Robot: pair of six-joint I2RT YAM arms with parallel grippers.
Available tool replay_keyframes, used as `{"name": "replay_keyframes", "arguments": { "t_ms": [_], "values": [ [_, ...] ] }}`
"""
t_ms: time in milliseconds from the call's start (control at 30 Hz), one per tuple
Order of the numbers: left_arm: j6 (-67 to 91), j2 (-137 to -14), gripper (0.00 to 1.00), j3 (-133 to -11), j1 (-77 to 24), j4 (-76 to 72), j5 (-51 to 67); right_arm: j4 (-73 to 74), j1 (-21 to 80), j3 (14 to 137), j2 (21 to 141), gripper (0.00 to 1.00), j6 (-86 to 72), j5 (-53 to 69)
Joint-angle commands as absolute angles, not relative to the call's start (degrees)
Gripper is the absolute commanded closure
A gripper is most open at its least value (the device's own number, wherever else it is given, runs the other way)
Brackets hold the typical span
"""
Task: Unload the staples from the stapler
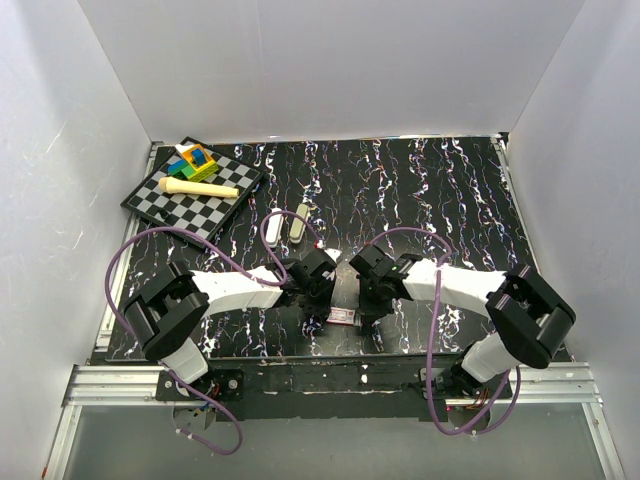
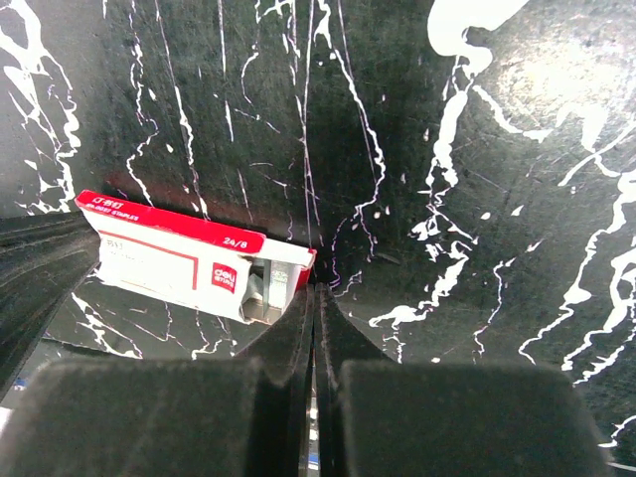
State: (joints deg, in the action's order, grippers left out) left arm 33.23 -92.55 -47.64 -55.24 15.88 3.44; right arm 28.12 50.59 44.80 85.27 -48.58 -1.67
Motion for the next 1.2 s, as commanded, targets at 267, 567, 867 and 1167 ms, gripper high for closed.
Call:
{"name": "replay_keyframes", "arguments": {
  "t_ms": [267,567,867,1167],
  "values": [
    [33.75,-93.87,1.00,-48.08,-56.60,16.08,3.69,21.88,52.12,47.90,89.65,0.99,-51.15,-0.44],
    [34.10,-94.13,1.00,-48.34,-57.22,15.91,3.60,20.75,53.26,49.92,91.67,0.99,-51.77,-0.44],
    [34.45,-94.22,1.00,-48.87,-57.66,15.91,3.43,18.72,54.32,51.41,93.69,0.99,-52.12,-0.44],
    [34.72,-93.60,1.00,-48.78,-57.92,15.91,3.25,17.05,55.20,53.44,95.36,0.99,-50.98,-0.44]
  ]
}}
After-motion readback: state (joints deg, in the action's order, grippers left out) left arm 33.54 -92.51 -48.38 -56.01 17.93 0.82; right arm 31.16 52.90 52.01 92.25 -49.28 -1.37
